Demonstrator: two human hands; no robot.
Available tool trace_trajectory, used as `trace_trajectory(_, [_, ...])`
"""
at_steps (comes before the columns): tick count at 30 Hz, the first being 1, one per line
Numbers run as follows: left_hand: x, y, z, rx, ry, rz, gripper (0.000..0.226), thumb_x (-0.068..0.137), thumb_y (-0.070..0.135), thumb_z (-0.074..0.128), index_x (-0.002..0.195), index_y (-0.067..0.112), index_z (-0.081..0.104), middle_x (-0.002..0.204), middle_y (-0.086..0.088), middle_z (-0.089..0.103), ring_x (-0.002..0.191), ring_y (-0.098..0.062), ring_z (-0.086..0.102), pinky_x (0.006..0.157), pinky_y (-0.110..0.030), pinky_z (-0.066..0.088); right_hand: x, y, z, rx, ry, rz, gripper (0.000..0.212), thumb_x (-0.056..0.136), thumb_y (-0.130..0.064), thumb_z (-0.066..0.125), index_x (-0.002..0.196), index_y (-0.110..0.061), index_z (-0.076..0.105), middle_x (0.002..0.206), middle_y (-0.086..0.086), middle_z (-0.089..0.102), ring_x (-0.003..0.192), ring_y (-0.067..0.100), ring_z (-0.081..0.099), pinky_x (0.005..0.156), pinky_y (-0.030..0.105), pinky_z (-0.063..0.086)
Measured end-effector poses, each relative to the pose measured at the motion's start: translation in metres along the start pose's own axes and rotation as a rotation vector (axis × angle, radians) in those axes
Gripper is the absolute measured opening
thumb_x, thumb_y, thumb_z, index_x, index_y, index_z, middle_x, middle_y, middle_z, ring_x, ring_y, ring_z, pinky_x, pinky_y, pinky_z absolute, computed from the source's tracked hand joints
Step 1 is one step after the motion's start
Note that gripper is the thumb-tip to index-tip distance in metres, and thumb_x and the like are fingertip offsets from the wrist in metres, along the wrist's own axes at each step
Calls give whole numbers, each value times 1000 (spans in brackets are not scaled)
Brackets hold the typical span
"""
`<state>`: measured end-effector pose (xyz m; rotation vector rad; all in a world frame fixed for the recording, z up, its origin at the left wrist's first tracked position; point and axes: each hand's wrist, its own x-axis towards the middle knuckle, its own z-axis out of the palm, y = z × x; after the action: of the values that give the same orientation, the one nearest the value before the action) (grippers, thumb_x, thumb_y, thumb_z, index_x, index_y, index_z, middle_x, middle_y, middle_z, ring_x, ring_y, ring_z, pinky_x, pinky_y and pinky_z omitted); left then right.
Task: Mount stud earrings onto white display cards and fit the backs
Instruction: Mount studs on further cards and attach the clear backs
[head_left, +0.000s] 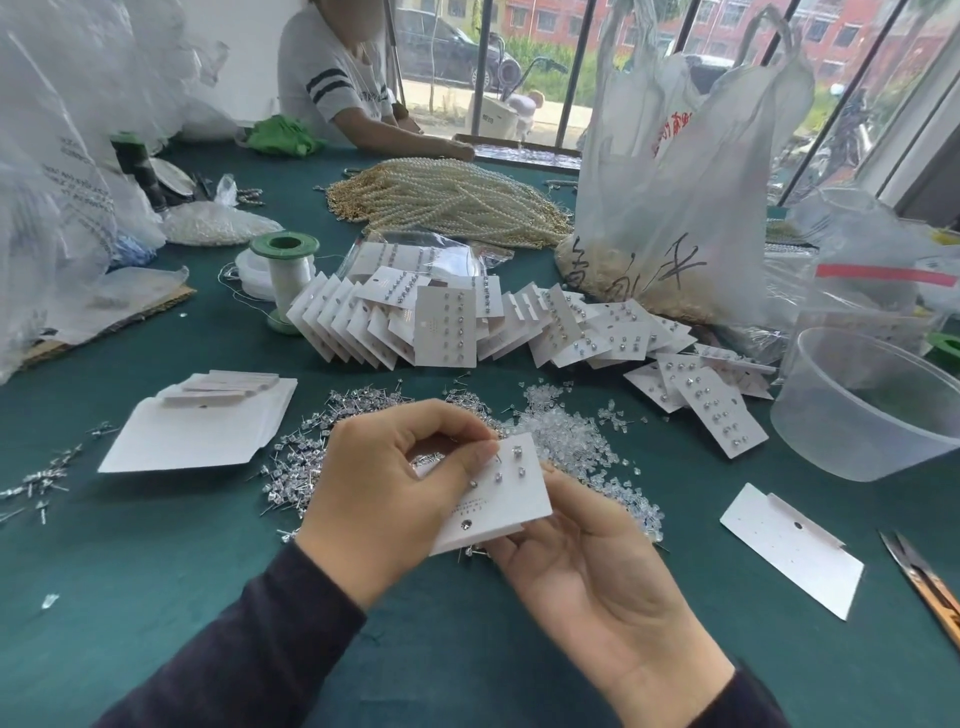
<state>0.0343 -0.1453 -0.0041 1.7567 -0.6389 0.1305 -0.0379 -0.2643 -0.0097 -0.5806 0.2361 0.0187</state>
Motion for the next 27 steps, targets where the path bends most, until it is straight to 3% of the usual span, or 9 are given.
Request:
trace_trajectory(3, [0, -1, 0, 1, 7, -3, 22, 70, 5, 76, 69, 26, 70, 76, 12, 72, 69, -3, 67, 67, -16, 52, -1, -1, 2, -34, 19, -3, 13, 64, -6, 68, 75, -1, 73, 77, 15, 69, 67, 22, 67, 69, 31, 56])
trace_trajectory(8, [1, 0, -1, 35, -4, 23, 24, 70, 4, 75, 69, 28, 69, 77, 14, 72, 69, -1, 66, 66, -12, 50, -1, -1, 2, -30, 53, 1, 17, 65, -6, 64, 78, 0, 72, 80, 16, 68, 68, 23, 66, 69, 30, 55])
trace_trajectory(15, [-1, 1, -1, 107, 11, 62, 7, 68, 18, 69, 74, 21, 72, 76, 10, 72, 71, -2, 66, 71, -18, 52, 0, -1, 2, -23, 65, -1, 21, 62, -5, 65, 81, 2, 70, 81, 17, 68, 68, 24, 67, 69, 31, 56])
trace_trajectory(21, [-2, 6, -1, 168, -52, 151, 7, 72, 19, 70, 76, 15, 73, 78, 7, 71, 76, -3, 64, 73, -22, 51, 1, -1, 1, -13, 53, -5, 22, 65, -6, 63, 84, 2, 69, 81, 16, 67, 68, 22, 66, 70, 30, 57])
trace_trajectory(24, [-2, 11, -4, 114, -148, 150, 34, 67, 47, 65, 84, 19, 71, 90, 10, 70, 86, 0, 64, 80, -22, 51, 1, -4, 1, 45, 57, -10, 24, 72, -3, 58, 91, 6, 69, 90, 18, 67, 75, 24, 67, 66, 29, 57])
trace_trajectory(27, [-4, 12, -3, 211, -239, 206, 57, 56, 57, 67, 95, 16, 66, 100, 9, 66, 94, 1, 58, 85, -20, 47, 0, -4, 2, 4, 76, -15, 29, 75, -7, 60, 99, 8, 67, 97, 19, 65, 90, 27, 59, 73, 27, 47])
